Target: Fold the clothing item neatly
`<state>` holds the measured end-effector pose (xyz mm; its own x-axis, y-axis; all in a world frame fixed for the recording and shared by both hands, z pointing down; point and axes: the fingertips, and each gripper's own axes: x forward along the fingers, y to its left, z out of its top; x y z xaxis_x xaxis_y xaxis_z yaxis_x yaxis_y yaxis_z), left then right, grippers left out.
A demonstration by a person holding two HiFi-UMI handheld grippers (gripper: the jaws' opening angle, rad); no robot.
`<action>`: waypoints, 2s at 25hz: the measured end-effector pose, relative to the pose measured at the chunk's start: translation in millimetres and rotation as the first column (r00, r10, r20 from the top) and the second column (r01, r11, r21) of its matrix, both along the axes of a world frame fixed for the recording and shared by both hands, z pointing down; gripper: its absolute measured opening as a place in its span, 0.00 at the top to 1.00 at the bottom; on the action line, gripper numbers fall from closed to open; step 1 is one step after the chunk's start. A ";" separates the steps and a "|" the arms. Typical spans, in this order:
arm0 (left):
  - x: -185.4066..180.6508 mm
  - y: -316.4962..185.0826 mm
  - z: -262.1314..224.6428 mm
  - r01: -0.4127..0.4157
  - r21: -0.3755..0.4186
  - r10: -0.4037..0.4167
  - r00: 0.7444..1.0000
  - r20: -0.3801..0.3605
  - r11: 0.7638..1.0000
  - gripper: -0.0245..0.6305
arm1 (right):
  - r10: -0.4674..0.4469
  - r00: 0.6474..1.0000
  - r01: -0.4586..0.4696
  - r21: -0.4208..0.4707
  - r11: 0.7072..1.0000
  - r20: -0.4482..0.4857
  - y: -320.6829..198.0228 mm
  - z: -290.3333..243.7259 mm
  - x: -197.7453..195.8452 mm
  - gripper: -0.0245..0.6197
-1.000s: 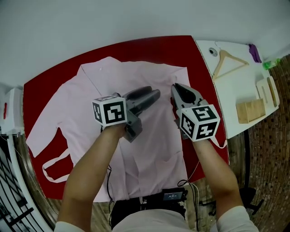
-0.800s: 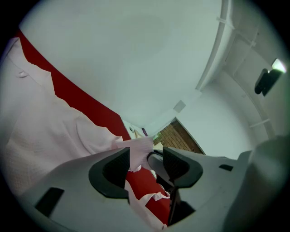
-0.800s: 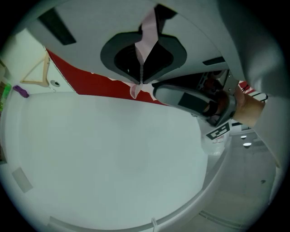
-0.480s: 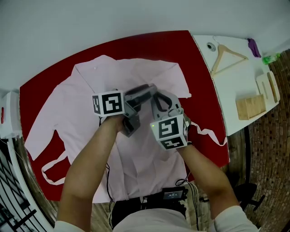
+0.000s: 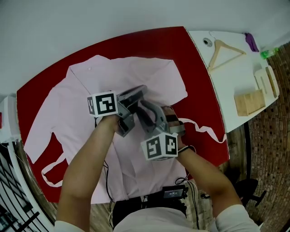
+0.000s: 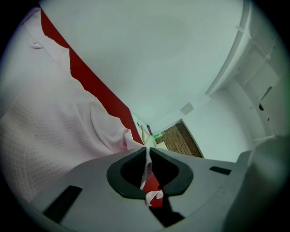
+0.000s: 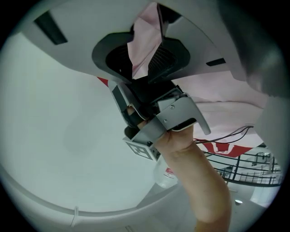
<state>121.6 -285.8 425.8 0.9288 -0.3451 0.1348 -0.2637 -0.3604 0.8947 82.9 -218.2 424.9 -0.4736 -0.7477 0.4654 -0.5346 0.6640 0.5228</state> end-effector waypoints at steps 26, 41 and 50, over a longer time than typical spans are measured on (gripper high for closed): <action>17.4 6.0 -52.8 0.044 -0.217 -0.097 0.966 -0.239 0.975 0.93 | 0.213 0.959 -0.191 0.131 0.973 -0.185 7.9 38.3 48.2 0.58; -3.1 11.8 -53.5 0.014 -0.068 -0.018 0.998 -0.064 0.998 0.93 | 0.256 0.957 -0.220 0.242 0.945 -0.132 11.7 9.0 63.1 0.90; -58.1 11.1 -43.3 -0.055 0.062 0.045 0.987 0.153 0.997 0.93 | 0.208 0.978 -0.199 0.202 0.959 -0.024 39.1 -33.7 20.5 0.90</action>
